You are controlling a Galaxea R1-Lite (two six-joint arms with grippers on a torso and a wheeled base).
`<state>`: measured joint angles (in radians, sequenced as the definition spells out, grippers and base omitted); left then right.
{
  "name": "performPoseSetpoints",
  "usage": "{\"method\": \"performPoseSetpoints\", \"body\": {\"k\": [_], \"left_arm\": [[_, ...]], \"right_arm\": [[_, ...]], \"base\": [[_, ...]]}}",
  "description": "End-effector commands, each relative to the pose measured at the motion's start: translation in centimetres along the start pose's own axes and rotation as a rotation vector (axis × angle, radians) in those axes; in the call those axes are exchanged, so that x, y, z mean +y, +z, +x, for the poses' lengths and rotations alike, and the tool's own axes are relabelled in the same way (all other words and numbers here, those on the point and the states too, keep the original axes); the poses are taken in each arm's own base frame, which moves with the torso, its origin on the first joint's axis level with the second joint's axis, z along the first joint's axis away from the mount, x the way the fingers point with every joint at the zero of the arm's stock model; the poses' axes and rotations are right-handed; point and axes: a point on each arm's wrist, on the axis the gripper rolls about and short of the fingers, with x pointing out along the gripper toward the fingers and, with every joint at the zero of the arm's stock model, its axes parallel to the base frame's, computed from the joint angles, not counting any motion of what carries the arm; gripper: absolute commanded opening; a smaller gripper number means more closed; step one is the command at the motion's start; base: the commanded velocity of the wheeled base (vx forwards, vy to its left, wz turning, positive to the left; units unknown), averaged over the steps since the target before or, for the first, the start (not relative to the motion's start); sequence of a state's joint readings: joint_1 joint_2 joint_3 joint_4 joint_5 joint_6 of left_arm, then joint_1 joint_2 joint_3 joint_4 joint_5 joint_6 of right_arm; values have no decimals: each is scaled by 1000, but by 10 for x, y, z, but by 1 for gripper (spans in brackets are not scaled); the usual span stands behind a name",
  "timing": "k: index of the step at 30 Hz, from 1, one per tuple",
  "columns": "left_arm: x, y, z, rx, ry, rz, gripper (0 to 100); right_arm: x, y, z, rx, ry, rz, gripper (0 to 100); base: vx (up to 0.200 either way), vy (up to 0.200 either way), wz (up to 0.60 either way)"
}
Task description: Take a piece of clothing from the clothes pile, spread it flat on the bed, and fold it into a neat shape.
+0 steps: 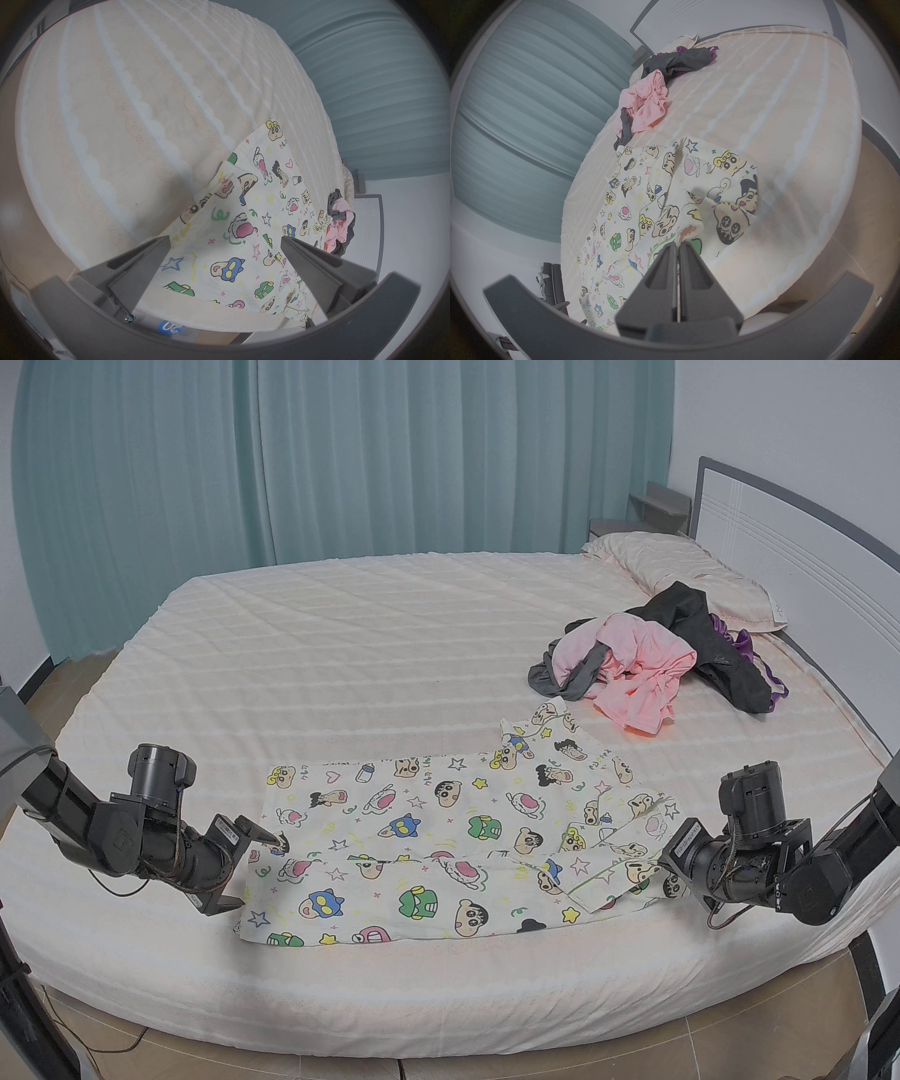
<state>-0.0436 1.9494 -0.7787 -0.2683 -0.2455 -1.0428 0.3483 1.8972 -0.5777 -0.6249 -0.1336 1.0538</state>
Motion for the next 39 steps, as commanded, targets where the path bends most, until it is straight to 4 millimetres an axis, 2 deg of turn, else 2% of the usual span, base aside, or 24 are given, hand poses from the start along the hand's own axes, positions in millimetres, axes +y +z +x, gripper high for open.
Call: {"method": "performPoseSetpoints", "body": {"k": [1,7,8,11,14,19,20,21,23,27,29,32,36,39], "left_arm": [[2,0,3,6,9,-2,100],[4,-1,6,12,19,-4,100],[4,-1,6,12,19,-4,100],[3,-1,6,12,19,-4,100],[3,-1,6,12,19,-2,100],[3,-2,6,14,17,0,100],[3,-2,6,14,17,0,100],[3,-2,6,14,17,0,100],[3,-2,6,14,17,0,100],[3,-2,6,14,18,0,100],[3,-2,6,14,18,0,100],[3,-2,6,14,18,0,100],[3,-2,6,14,18,0,100],[3,-2,7,16,19,1,100]], "right_arm": [[0,-6,-5,-5,-10,-15,0],[-15,-17,1,30,-78,-47,0],[-15,-17,1,30,-78,-47,100],[-26,-26,3,63,-123,-105,100],[-27,-26,2,63,-124,-121,100],[-12,-15,-6,-6,-75,-127,100],[-2,-13,-7,-15,-44,-138,100],[-2,-13,-7,-15,-44,-138,100],[16,-16,-6,-10,2,-155,100],[34,-21,-7,3,43,-177,100],[47,-25,-4,16,62,-189,100],[51,-34,9,47,64,-199,100],[47,-56,27,137,51,-227,100],[42,-61,37,184,39,-230,100]], "base": [[0,0,0],[0,0,0],[0,0,0],[0,0,0],[0,0,0],[0,0,0],[0,0,0],[0,0,0],[0,0,0],[0,0,0],[0,0,0],[0,0,0],[0,0,0],[0,0,0]]}}
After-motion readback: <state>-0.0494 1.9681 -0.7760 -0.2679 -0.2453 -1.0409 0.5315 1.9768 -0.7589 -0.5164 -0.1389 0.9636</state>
